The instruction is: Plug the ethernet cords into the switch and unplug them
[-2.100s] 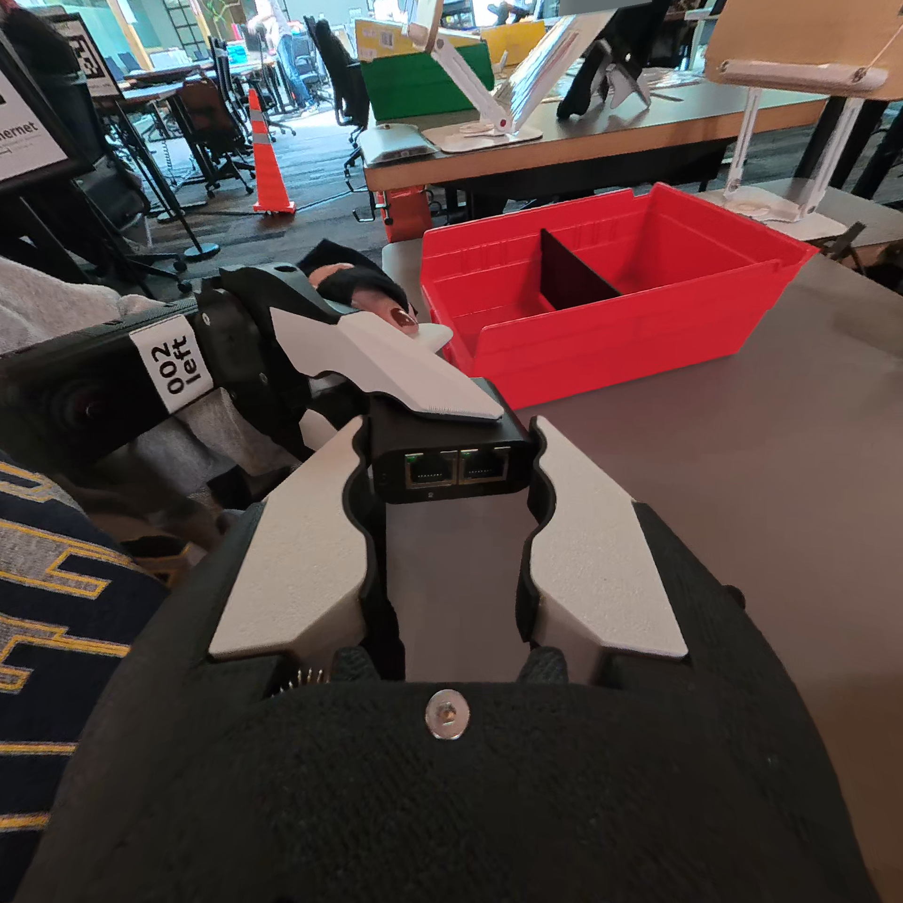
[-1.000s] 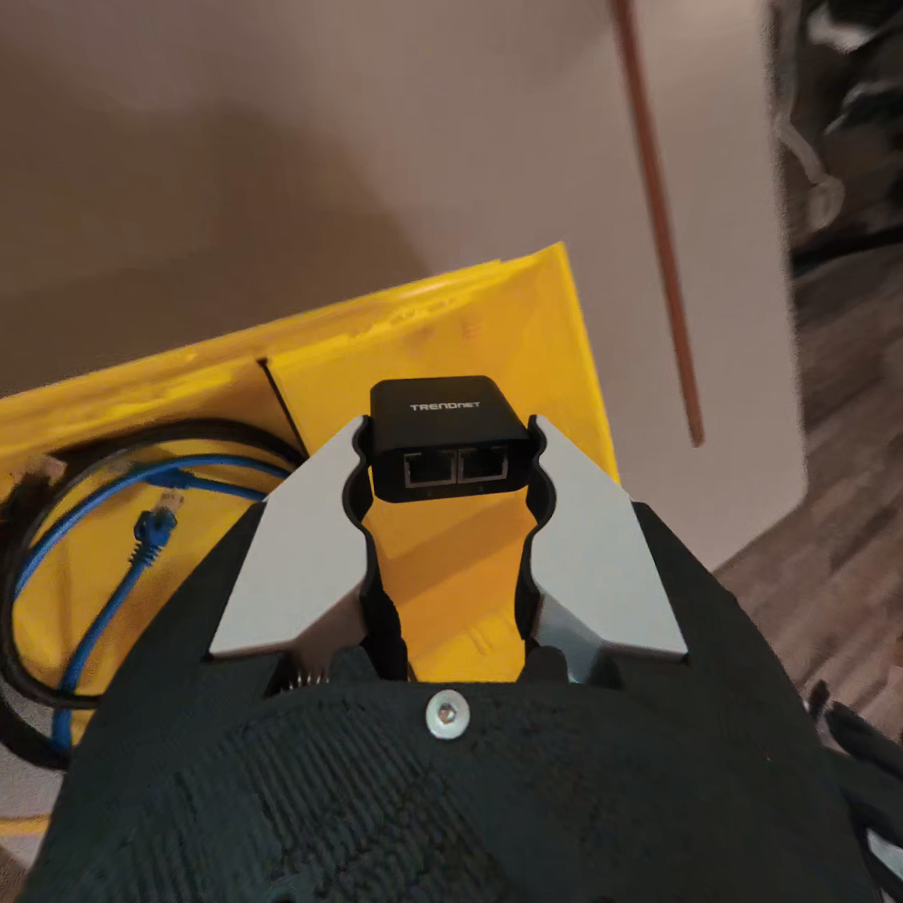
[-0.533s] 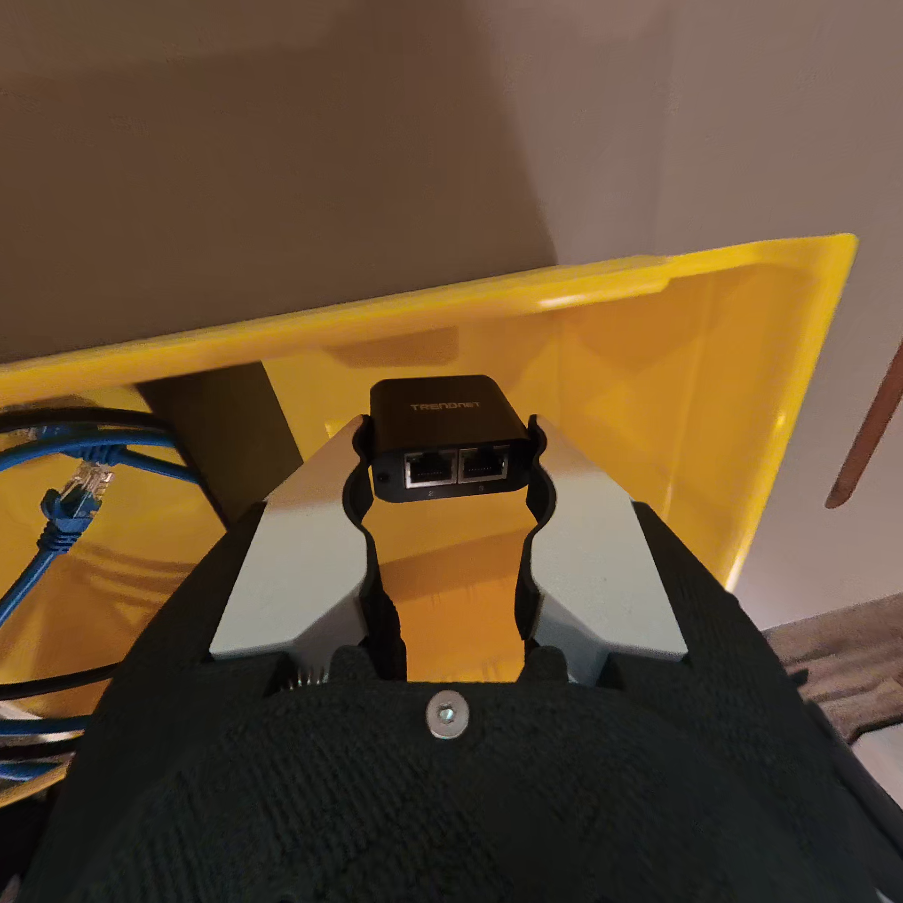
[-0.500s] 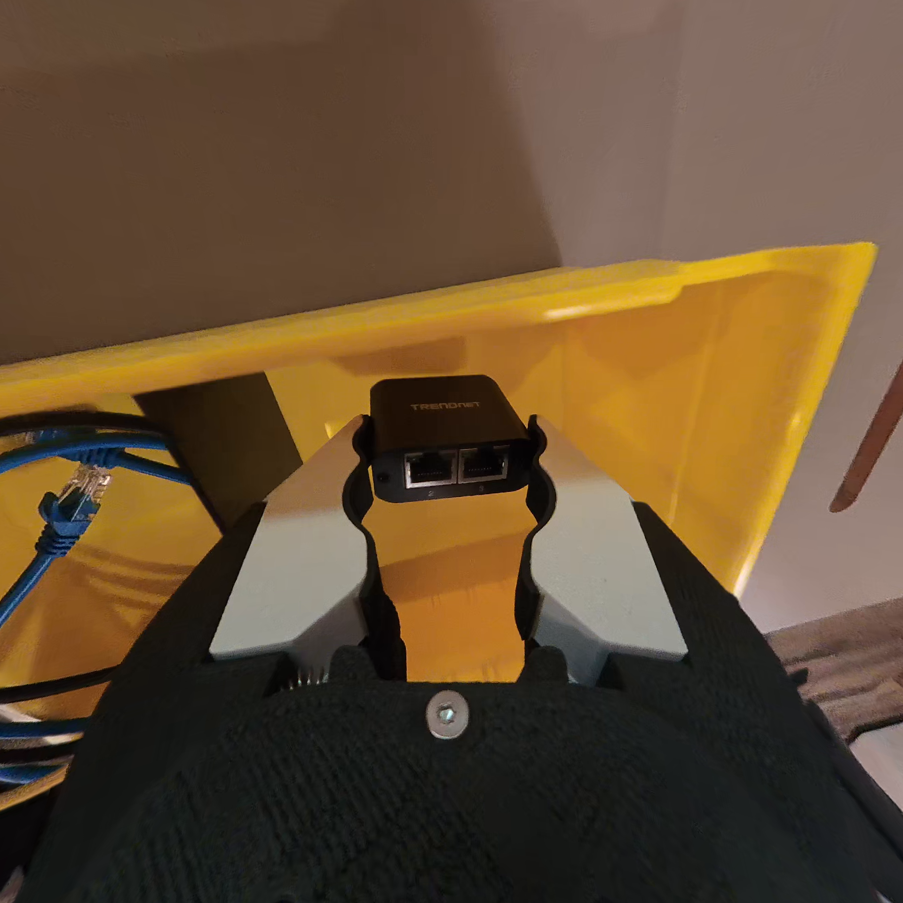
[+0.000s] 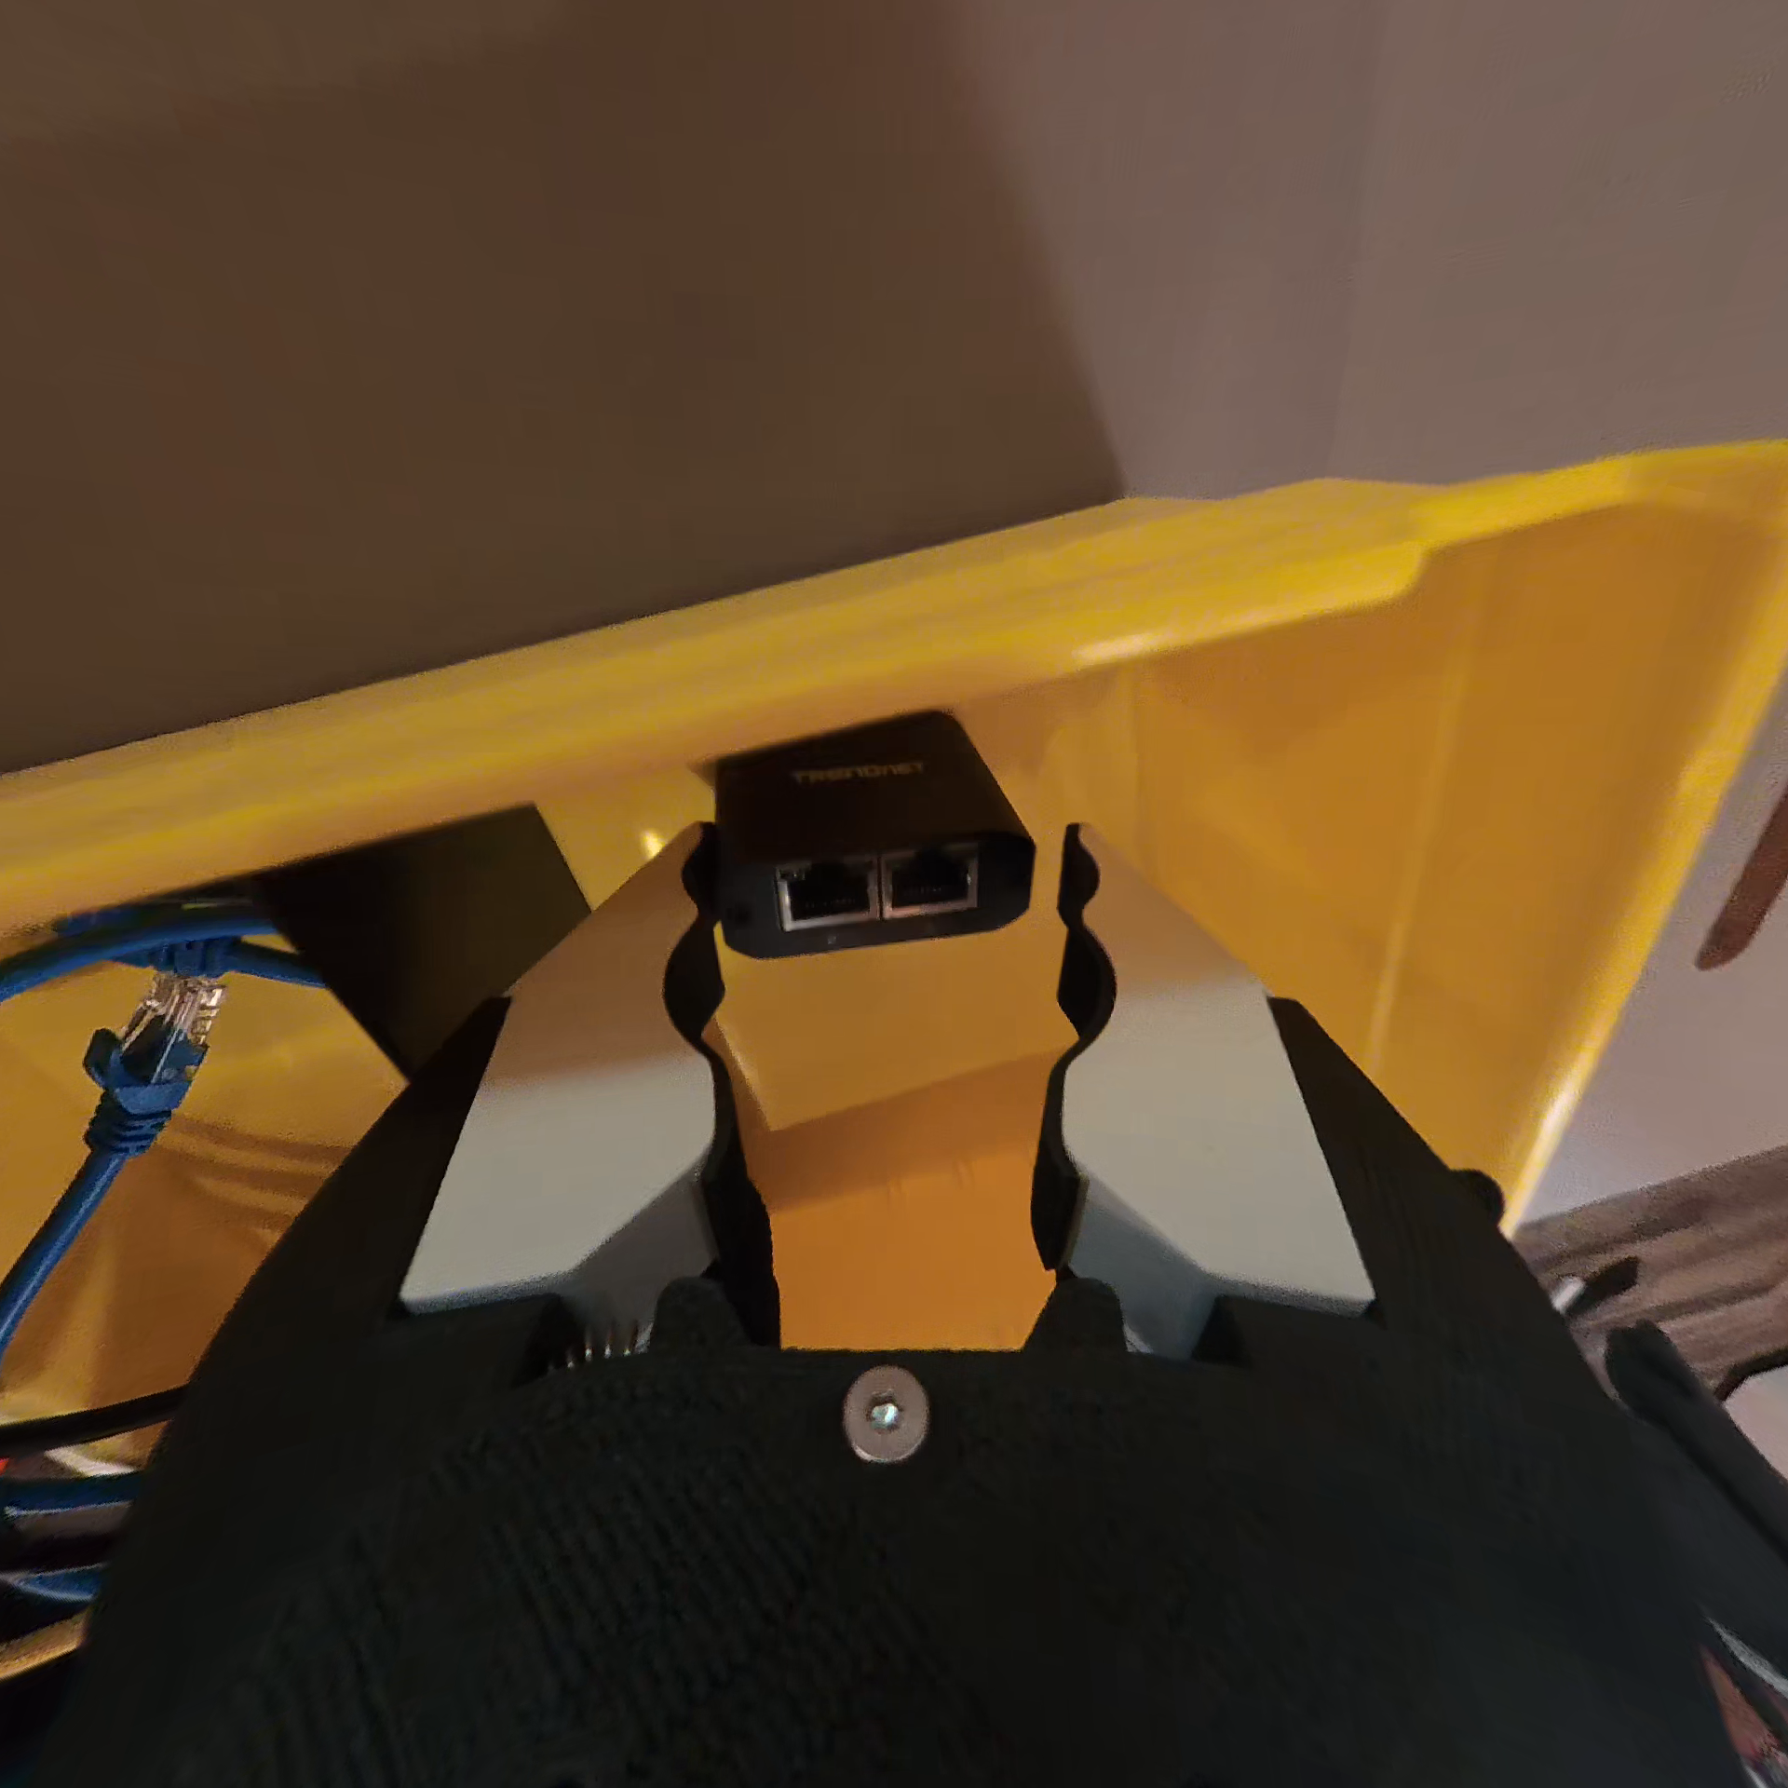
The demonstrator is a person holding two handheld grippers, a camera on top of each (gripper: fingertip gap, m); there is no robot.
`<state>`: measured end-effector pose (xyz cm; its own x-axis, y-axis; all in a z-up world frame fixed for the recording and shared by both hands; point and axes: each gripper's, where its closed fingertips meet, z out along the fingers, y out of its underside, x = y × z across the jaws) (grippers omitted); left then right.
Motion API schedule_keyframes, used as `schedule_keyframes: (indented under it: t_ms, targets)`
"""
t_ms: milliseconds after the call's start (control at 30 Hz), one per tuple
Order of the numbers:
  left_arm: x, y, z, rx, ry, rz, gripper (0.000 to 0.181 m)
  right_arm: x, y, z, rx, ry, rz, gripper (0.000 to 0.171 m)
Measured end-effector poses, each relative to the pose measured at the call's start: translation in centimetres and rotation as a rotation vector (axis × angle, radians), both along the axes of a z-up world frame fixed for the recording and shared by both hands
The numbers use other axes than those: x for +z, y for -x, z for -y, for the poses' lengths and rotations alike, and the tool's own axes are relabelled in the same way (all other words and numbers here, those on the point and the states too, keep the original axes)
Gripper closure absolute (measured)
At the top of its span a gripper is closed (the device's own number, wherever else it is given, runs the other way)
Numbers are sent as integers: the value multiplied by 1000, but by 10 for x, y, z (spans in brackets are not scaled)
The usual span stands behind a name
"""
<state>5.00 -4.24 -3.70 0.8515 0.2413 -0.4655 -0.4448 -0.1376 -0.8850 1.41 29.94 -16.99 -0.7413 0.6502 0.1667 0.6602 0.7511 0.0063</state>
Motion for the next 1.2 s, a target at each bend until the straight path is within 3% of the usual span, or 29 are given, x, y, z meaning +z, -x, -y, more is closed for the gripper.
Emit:
schedule_keyframes:
  t_ms: [200, 400, 567, 933, 1100, 1200]
  targets:
    - [2, 1, 1, 9, -9, 14, 96, 40, 2, -11, -75, 20, -149, 90]
    - [4, 5, 4, 40, -19, 34, 96, 130, 5, -10, -219, 210, -600, 89]
    - [-5, 7, 1, 54, 6, 77, 94, 190, -32, 2, -362, 284, -971, 92]
    - [-17, 17, 5, 114, 44, 144, 98, 214, -136, 14, -706, 417, -1325, 106]
    - [-20, 20, 6, 118, 34, 204, 102, 221, -160, 2, -679, 262, -1375, 113]
    - [-21, 20, 6, 128, 51, 181, 102, 223, -165, -8, -691, 274, -1393, 115]
